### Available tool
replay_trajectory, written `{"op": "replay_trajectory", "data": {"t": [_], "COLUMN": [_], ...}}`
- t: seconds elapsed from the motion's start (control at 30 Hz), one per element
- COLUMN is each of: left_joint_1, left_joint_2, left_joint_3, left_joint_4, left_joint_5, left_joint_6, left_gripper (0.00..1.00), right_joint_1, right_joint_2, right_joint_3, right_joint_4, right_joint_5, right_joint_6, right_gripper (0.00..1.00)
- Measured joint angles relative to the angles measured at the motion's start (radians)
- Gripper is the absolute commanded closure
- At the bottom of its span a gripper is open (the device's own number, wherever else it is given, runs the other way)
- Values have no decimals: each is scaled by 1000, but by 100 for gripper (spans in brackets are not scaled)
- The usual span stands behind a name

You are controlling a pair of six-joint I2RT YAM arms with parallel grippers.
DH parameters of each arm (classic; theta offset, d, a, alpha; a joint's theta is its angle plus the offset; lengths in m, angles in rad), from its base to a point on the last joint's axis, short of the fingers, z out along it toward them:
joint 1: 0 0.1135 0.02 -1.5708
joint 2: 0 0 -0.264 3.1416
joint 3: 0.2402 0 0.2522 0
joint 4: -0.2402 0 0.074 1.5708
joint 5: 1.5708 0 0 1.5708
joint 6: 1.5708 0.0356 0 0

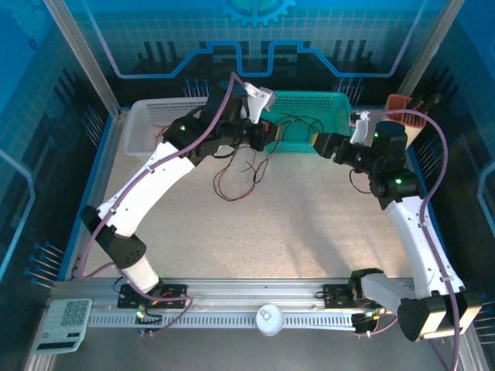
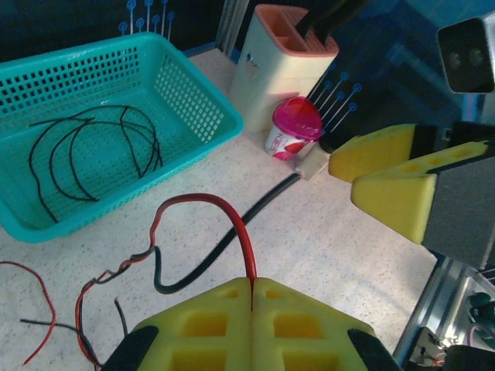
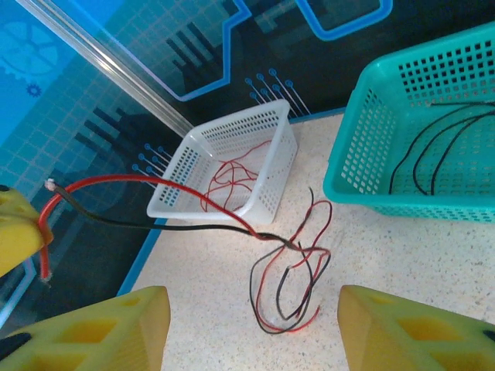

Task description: Untangle the cables

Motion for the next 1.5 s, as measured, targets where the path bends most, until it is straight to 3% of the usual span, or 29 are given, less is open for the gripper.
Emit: {"op": "replay_trajectory", "data": {"t": [0.4, 0.87, 1.2, 1.5], "left_joint_1": [23, 58, 62, 70], "left_joint_2": [-34, -122, -128, -146], "left_joint_3": [111, -55, -73, -139], "left_joint_4": [-6, 76, 134, 222], "left_joint_5": [148, 340, 432, 427], "left_joint_6": [24, 47, 29, -31], "left_gripper": [100, 100, 100, 100], "right_joint_1": [-5, -2, 40, 48], "right_joint_2": [16, 105, 130, 101], "right_joint_3": [97, 158, 202, 193], "right_joint_4": [29, 69, 69, 75], "right_joint_5": [-98, -304, -355, -331], "right_joint_6": [-1, -43, -59, -45], "right_gripper": [38, 38, 38, 38]}}
